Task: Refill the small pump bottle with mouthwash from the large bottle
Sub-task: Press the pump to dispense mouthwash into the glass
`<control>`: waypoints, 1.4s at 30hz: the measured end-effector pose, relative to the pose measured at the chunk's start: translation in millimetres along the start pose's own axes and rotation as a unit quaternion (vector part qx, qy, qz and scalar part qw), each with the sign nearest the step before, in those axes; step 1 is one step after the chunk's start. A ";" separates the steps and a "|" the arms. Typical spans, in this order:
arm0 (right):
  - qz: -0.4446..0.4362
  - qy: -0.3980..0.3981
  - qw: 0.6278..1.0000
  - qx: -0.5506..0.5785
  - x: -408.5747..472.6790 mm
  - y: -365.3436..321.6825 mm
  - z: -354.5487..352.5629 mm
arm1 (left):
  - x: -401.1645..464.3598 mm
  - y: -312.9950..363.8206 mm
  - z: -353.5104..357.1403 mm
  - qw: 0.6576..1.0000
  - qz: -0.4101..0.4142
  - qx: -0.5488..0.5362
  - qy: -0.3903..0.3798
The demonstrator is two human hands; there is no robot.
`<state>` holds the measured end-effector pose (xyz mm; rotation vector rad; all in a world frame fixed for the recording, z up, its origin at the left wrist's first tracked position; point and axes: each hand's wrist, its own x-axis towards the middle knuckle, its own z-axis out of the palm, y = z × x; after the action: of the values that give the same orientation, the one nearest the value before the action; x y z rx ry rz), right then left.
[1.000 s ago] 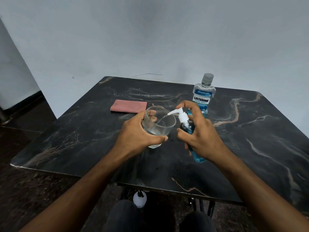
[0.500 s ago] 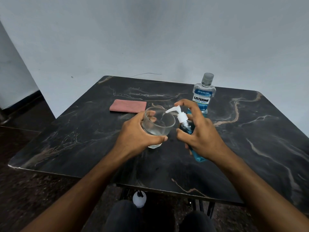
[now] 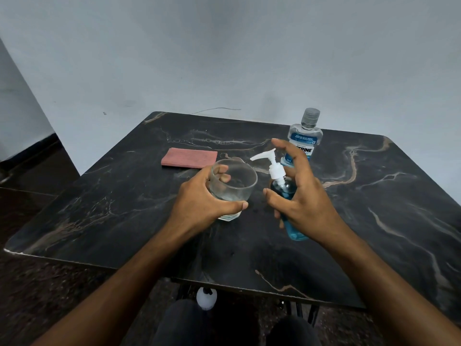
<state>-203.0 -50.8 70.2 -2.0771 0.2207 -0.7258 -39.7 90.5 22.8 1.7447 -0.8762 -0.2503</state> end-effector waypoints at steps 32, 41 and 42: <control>0.075 0.008 0.996 0.046 -10.6 11.0 -5.3 | 100.1 -17.1 28.8 0.996 -0.031 -0.005 0.085; 0.069 -0.002 0.997 0.017 -11.5 12.8 -7.0 | 129.3 -23.0 40.4 0.996 -0.043 0.006 0.083; 0.072 -0.004 0.997 0.013 -11.3 13.5 -7.0 | 130.4 -23.7 40.9 0.995 -0.045 0.005 0.085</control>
<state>-214.7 -58.9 57.7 -2.0159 0.3505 -0.6309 38.9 -23.8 19.8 1.7879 -0.6787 -0.1540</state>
